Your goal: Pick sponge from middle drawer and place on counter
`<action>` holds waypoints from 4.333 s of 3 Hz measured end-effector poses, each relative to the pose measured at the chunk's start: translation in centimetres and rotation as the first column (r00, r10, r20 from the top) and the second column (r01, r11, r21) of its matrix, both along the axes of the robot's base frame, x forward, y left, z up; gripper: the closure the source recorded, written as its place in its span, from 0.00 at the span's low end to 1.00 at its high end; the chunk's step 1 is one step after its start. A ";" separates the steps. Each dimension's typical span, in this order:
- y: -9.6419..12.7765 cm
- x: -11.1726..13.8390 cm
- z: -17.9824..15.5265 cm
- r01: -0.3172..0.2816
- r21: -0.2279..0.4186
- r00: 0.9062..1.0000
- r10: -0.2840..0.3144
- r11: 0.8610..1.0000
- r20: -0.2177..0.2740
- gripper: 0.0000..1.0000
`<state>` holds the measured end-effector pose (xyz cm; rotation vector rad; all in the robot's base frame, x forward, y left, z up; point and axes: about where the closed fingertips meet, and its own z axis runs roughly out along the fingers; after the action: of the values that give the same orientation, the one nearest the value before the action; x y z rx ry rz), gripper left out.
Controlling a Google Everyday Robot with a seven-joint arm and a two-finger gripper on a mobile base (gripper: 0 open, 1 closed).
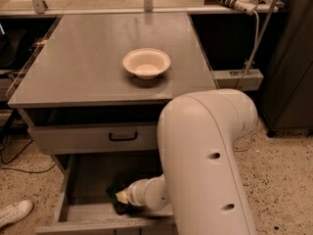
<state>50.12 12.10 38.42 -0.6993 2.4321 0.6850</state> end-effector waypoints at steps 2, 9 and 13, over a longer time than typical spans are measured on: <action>-2.0 0.2 5.6 -0.030 -0.007 1.000 0.030 1.000 0.008 1.00; -5.7 -2.9 19.2 -0.103 0.003 0.995 0.103 0.995 -0.006 1.00; -4.4 -6.0 34.5 -0.195 -0.086 0.977 0.201 0.977 0.072 1.00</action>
Offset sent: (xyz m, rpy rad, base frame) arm 0.0019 -0.0472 0.0912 -0.0405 -0.0003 0.0319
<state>44.13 7.69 72.88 -0.9923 2.3471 0.6266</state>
